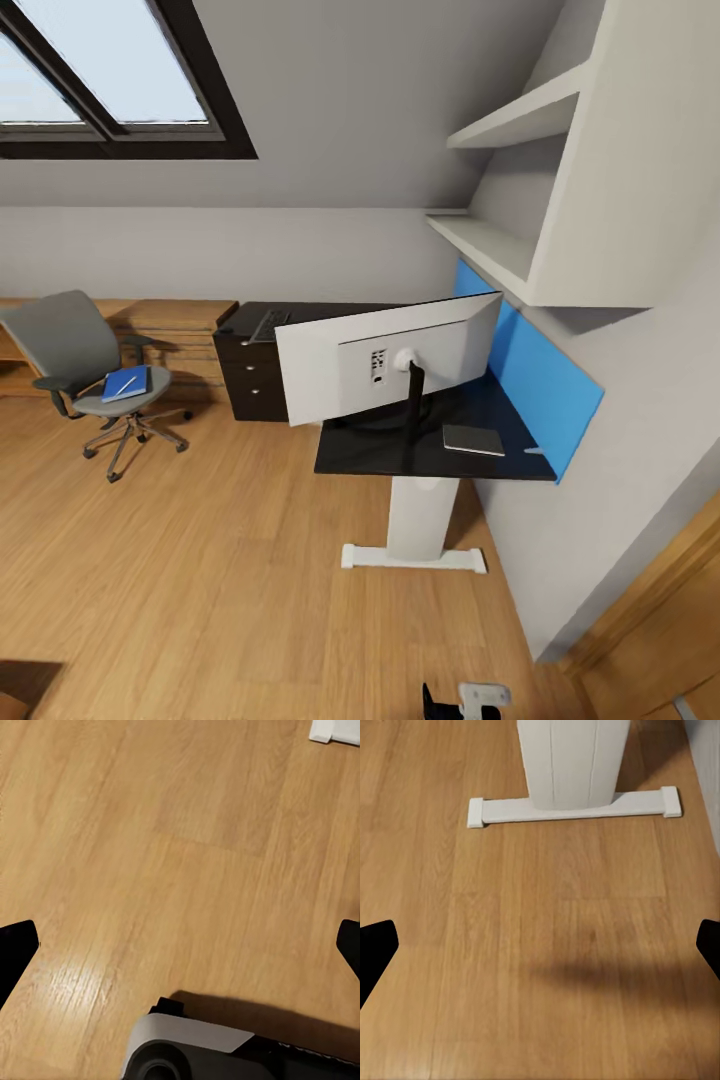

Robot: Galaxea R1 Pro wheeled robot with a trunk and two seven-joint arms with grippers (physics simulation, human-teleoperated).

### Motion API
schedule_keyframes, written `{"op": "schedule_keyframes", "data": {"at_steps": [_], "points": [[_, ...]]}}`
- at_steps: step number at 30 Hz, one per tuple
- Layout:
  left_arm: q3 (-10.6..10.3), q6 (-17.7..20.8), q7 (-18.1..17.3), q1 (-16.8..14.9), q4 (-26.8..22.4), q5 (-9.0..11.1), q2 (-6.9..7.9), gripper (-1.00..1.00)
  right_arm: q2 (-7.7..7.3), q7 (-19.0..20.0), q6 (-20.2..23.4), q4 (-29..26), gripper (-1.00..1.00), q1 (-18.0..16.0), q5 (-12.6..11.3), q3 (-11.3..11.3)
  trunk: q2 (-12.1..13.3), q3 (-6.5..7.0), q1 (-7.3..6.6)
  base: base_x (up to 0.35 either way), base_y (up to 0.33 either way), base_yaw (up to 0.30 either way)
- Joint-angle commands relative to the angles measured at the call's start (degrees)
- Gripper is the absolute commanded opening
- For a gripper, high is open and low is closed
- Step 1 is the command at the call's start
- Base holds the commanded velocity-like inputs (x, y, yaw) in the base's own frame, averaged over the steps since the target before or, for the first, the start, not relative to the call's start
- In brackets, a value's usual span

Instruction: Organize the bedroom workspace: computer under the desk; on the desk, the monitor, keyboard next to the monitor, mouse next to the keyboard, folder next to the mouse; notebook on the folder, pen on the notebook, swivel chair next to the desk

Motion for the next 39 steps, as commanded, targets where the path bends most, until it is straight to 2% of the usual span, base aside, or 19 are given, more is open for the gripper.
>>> {"op": "schedule_keyframes", "data": {"at_steps": [1, 6, 7, 11, 12, 17, 18, 19, 20, 24, 25, 27, 28, 30, 33, 39], "points": [[-0.3, -0.2, 0.2, 0.0, 0.0, 0.4, 0.04, 1.0, 0.0, -0.1, -0.2, 0.0, 1.0, -0.1, 0.3, -0.4, -0.1, -0.12, 0.03, 0.0, 0.0, 0.001], [-0.3, -0.3, 0.2, 0.0, 0.0, 0.4, 0.14, 1.0, -0.13, -0.1, -0.2, -0.1, 1.0, -0.1, 0.3, -0.5, -0.1, -0.12, 0.03, 0.0, 0.0, 0.0], [-0.2, 0.4, 0.3, 0.0, -6.5, 0.4, 0.27, 1.0, -1.12, -0.1, -0.8, -1.1, 1.0, -0.1, 0.2, -0.6, -0.1, -0.12, 0.03, 0.0, 0.0, 0.0], [-0.1, 2.9, 0.3, 0.0, -12.0, 0.5, 0.28, 1.0, -2.5, 0.0, 0.1, -5.0, 1.0, -0.2, -0.2, -0.8, -0.1, -0.12, 0.03, 0.0, 0.0, 0.0], [-0.1, 5.9, 0.4, 0.0, -15.7, 0.5, 0.27, 1.0, -2.93, 0.0, 1.4, -8.1, 1.0, -0.2, -0.7, -1.0, -0.1, -0.12, 0.03, 0.0, 0.0, 0.0], [0.0, 18.3, 0.4, 0.0, -27.2, 0.6, 0.26, 1.0, -3.58, -0.1, 9.2, -18.5, 1.0, -0.2, -3.0, -1.5, -0.1, -0.12, 0.03, 0.0, 0.0, 0.0], [0.2, 24.2, 0.4, 0.0, -32.4, 0.7, 0.27, 1.0, -3.83, -0.2, 14.0, -23.5, 1.0, -0.2, -4.1, -1.7, -0.1, -0.12, 0.03, 0.0, 0.0, 0.0], [0.4, 27.0, 0.4, 0.0, -35.2, 0.7, 0.26, 1.0, -3.99, -0.2, 16.5, -26.2, 1.0, -0.2, -4.6, -1.7, -0.1, -0.12, 0.03, 0.0, 0.0, 0.0], [0.7, 32.1, 0.5, 0.0, -40.7, 0.7, 0.2, 1.0, -4.37, -0.3, 21.6, -31.8, 1.0, -0.2, -5.3, -1.8, -0.1, -0.12, 0.03, 0.0, 0.0, 0.0], [1.0, 39.3, 0.6, 0.0, -50.8, 0.7, 0.07, 1.0, -4.85, -0.7, 30.2, -42.3, 1.0, -0.2, -6.0, -1.8, -0.1, -0.12, 0.03, 0.0, 0.0, 0.0], [1.0, 41.5, 0.6, 0.0, -55.1, 0.8, 0.06, 1.0, -4.96, -1.1, 33.1, -46.8, 1.0, -0.2, -6.2, -1.9, -0.1, -0.12, 0.03, 0.0, 0.0, 0.0], [1.2, 43.0, 0.6, 0.0, -58.9, 0.8, 0.03, 1.0, -5.04, -1.5, 35.2, -50.5, 1.0, -0.2, -6.3, -1.9, -0.1, -0.12, 0.03, 0.0, 0.0, 0.0], [2.4, 44.6, 0.5, 0.0, -64.4, 1.1, 0.03, 1.0, -5.22, -2.0, 37.3, -55.3, 1.0, -0.2, -6.5, -2.0, -0.1, -0.12, 0.03, 0.0, 0.0, 0.0], [3.8, 45.1, 0.4, 0.0, -65.4, 1.8, -0.02, 1.0, -5.38, -2.2, 37.9, -56.0, 1.0, -0.2, -6.6, -2.4, -0.1, -0.12, 0.03, 0.0, 0.0, 0.0], [5.2, 45.6, 0.2, 0.0, -64.2, 2.6, 0.14, 1.0, -5.51, -2.6, 38.5, -55.5, 1.0, -0.2, -6.6, -2.9, -0.1, -0.12, 0.03, 0.0, 0.0, 0.0], [5.9, 45.6, 0.1, 0.0, -64.8, 3.0, 0.07, 1.0, -5.63, -2.7, 38.2, -55.7, 1.0, -0.1, -6.6, -3.1, -0.1, -0.12, 0.03, 0.081, 0.0, 0.0]]}}
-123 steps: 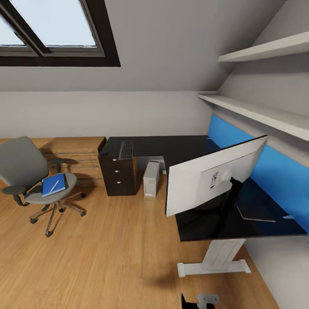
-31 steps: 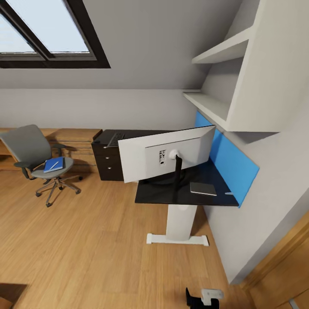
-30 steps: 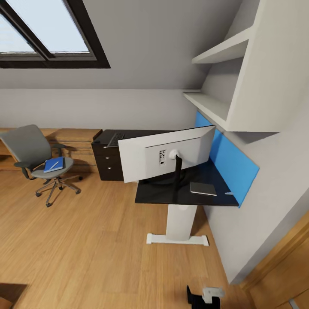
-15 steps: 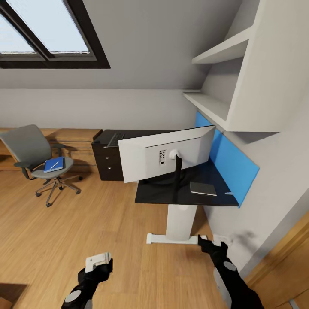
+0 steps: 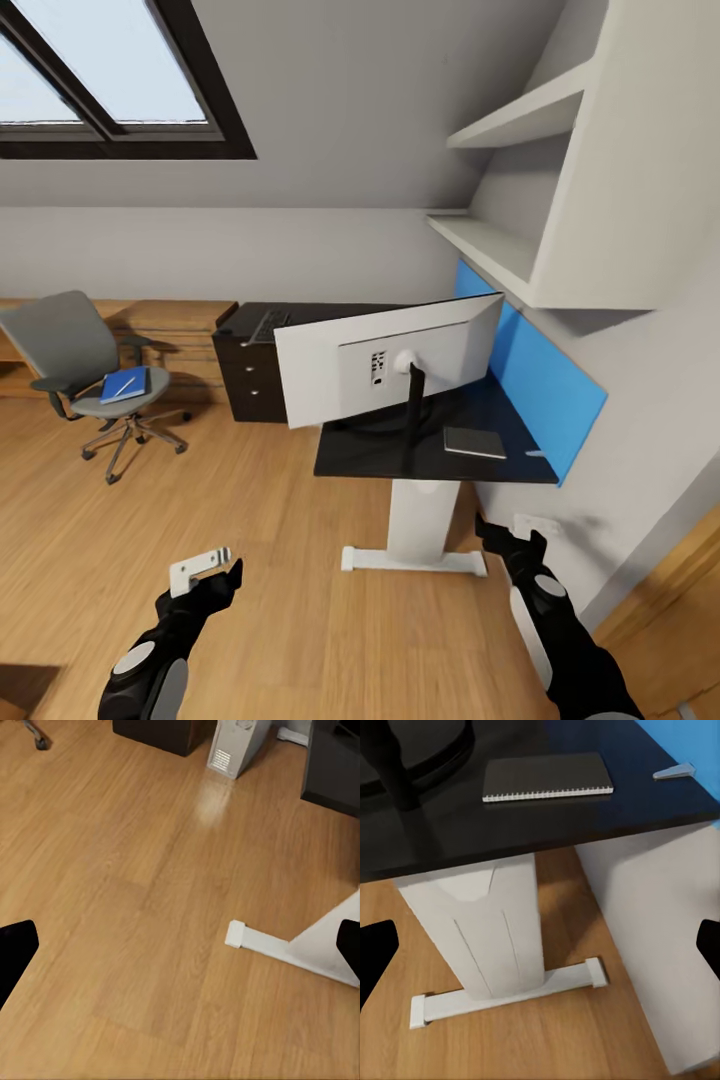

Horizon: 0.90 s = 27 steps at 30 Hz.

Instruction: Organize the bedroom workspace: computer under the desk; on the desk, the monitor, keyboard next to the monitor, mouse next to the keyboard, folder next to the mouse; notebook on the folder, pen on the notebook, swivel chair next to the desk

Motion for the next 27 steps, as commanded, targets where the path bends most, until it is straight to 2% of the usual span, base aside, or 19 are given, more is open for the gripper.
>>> {"op": "schedule_keyframes", "data": {"at_steps": [1, 22, 27], "points": [[0.1, 0.3, 0.4, 0.0, -0.2, 0.6, -0.01, 1.0, 0.08, -0.2, -0.3, -0.2, 1.0, 0.0, -0.2, -0.1, -0.1, -0.13, 0.06, 0.283, 0.0, 0.0], [0.3, 0.1, 0.6, 0.0, -0.1, 0.6, 0.06, 1.0, -0.45, -0.1, -1.1, 0.3, 1.0, 0.1, -0.1, -0.1, -0.1, -0.13, 0.06, 0.316, 0.0, 0.0], [1.4, 0.1, 0.6, 0.0, -0.2, 0.6, 0.09, 1.0, -1.17, -0.1, -1.2, 0.5, 1.0, 0.1, -0.1, -0.2, -0.1, -0.13, 0.06, 0.313, 0.0, 0.0]]}}
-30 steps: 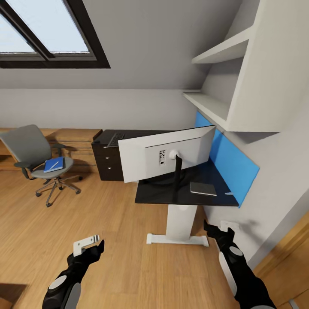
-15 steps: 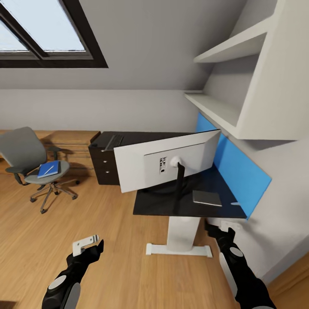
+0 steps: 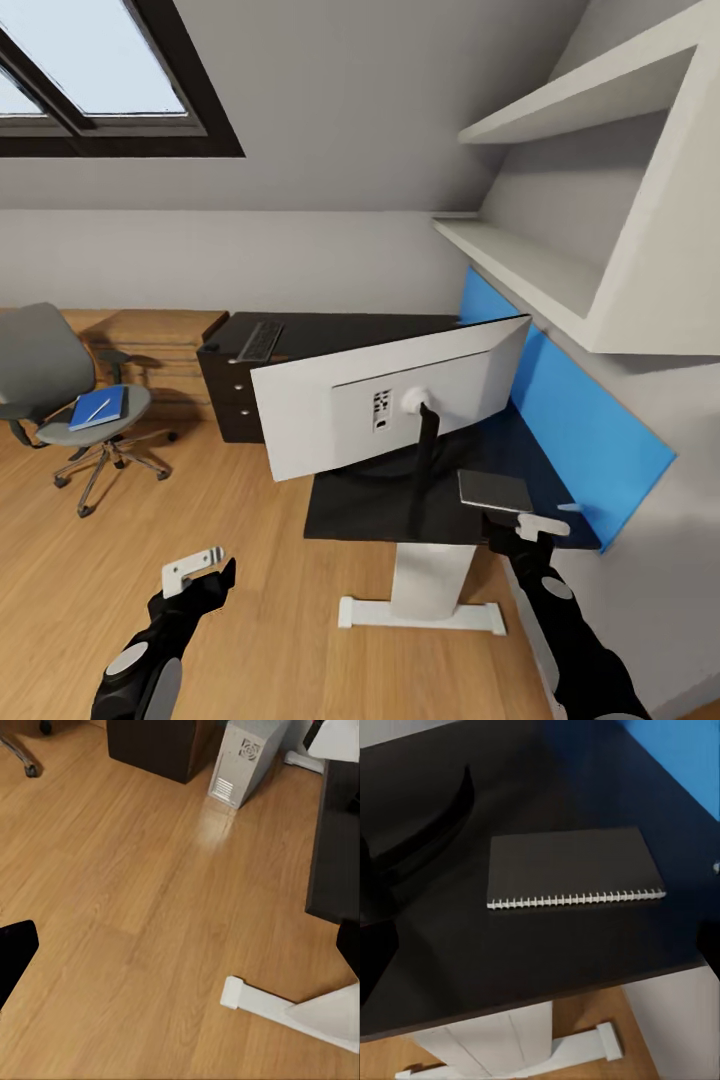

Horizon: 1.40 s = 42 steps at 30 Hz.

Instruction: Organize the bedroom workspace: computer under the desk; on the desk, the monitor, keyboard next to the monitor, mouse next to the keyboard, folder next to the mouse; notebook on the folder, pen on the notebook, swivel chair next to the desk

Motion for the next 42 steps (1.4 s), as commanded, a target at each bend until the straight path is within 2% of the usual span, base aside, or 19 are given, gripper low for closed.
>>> {"op": "schedule_keyframes", "data": {"at_steps": [1, 6, 19, 20, 21, 25, 29, 42], "points": [[0.4, 0.3, 0.3, 0.0, -0.1, 0.6, -0.03, 1.0, -0.18, -0.2, 0.3, 0.0, 1.0, 0.0, -0.3, 0.1, -0.1, -0.12, 0.07, 0.305, 0.0, 0.0], [3.4, 0.2, 0.3, 0.0, -0.2, 0.8, -0.09, 1.0, -1.11, -0.2, 0.2, 1.9, 1.0, 0.0, -0.4, -0.4, -0.1, -0.12, 0.07, 0.312, 0.0, 0.0], [6.2, 0.1, 0.2, 0.0, -0.5, 0.9, -0.06, 1.0, -1.98, -0.2, -2.4, 3.7, 1.0, 0.0, -0.4, -1.3, -0.1, -0.12, 0.07, 0.26, 0.0, 0.0], [8.0, 0.1, 0.1, 0.0, -0.7, 0.9, -0.1, 1.0, -2.34, -0.2, -2.6, 4.6, 1.0, 0.0, -0.5, -1.3, -0.1, -0.12, 0.07, 0.275, 0.0, 0.0], [8.3, 0.1, 0.1, 0.0, -0.7, 0.9, -0.12, 1.0, -2.4, -0.2, -2.8, 4.9, 1.0, 0.0, -0.5, -1.4, -0.1, -0.12, 0.07, 0.284, 0.0, 0.0], [9.1, 0.1, 0.0, 0.0, -0.7, 0.9, -0.11, 1.0, -2.59, -0.2, -4.1, 6.6, 1.0, -0.1, -0.5, -1.4, -0.1, -0.12, 0.07, 0.296, 0.0, 0.0], [9.8, 0.1, 0.0, 0.0, -0.8, 0.9, -0.09, 1.0, -3.39, -0.2, -6.9, 10.1, 1.0, -0.3, -0.5, -1.3, -0.1, -0.12, 0.07, 0.128, 0.0, 0.0], [11.8, 0.1, 0.0, -0.1, -0.8, 0.9, -0.02, 1.0, -4.71, -0.2, -7.7, 14.2, 1.0, -0.6, -0.6, -1.4, -0.1, -0.12, 0.07, 0.221, 0.0, 0.0]]}}
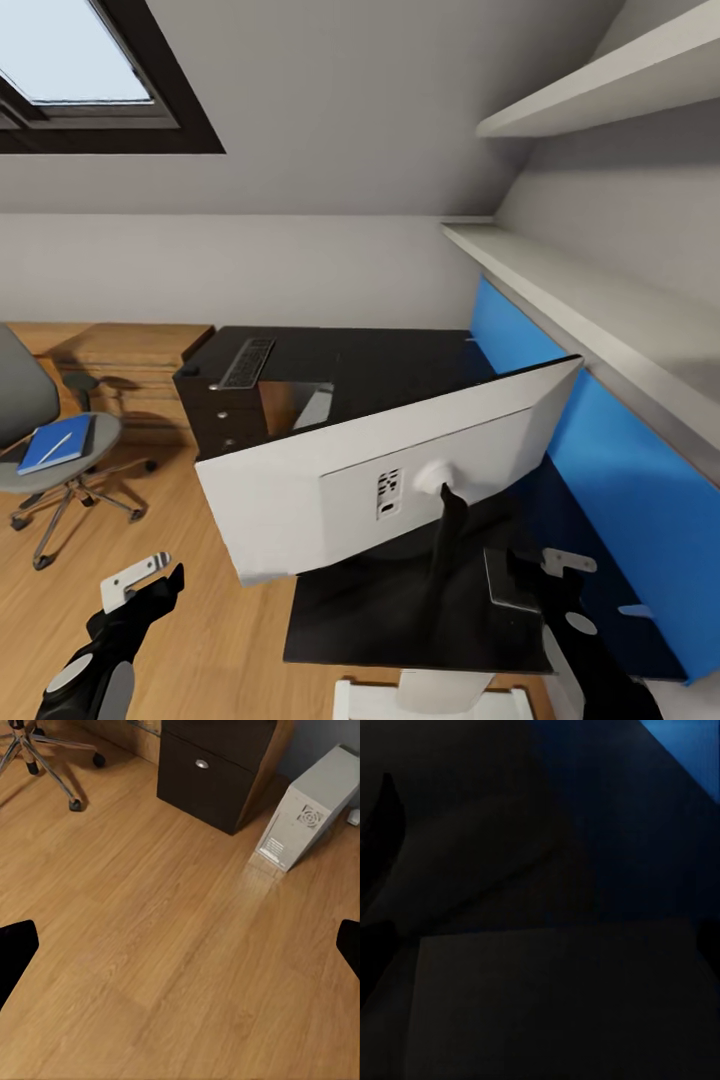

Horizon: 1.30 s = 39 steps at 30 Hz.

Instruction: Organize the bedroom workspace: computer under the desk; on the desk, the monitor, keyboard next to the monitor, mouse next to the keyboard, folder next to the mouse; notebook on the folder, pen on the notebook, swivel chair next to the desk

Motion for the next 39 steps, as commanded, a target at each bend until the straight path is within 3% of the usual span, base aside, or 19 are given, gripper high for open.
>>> {"op": "schedule_keyframes", "data": {"at_steps": [1, 11, 21, 26, 31, 39], "points": [[0.1, 0.3, 0.3, -0.1, -0.1, 0.6, -0.03, 1.0, -0.39, -0.1, -0.7, 0.9, 1.0, -0.2, -0.4, 0.1, -0.1, -0.12, 0.06, 0.276, 0.0, 0.0], [0.1, 0.3, 0.3, 0.0, -0.1, 0.6, -0.11, 1.0, -1.29, -0.1, -2.9, 5.1, 1.0, -1.9, -0.4, 0.2, -0.1, -0.12, 0.06, 0.29, 0.0, 0.0], [0.5, 0.3, 0.3, 0.0, -2.2, 0.7, -0.13, 1.0, -2.12, -0.1, -3.1, 7.3, 1.0, -2.8, -0.4, 0.1, -0.1, -0.12, 0.06, 0.05, 0.0, 0.0], [2.7, 0.4, 0.2, 0.0, -3.4, 2.0, -0.18, 1.0, -2.32, -0.1, -3.1, 10.6, 1.0, -4.7, -0.4, 0.2, -0.1, -0.12, 0.06, 0.004, 0.0, 0.0], [4.0, 0.4, 0.3, 0.0, -3.7, 4.4, -0.11, 1.0, -3.5, -0.1, -3.2, 16.7, 1.0, -8.4, -0.5, 0.2, -2.1, -1.01, 1.16, 0.001, 0.0, 0.0], [4.4, 0.5, 0.3, 0.0, -3.8, 5.1, -0.09, 1.0, -4.33, -0.1, -3.2, 19.3, 1.0, -9.8, -0.5, 0.1, -5.3, -2.45, 2.92, 0.0, 0.0, 0.0]]}}
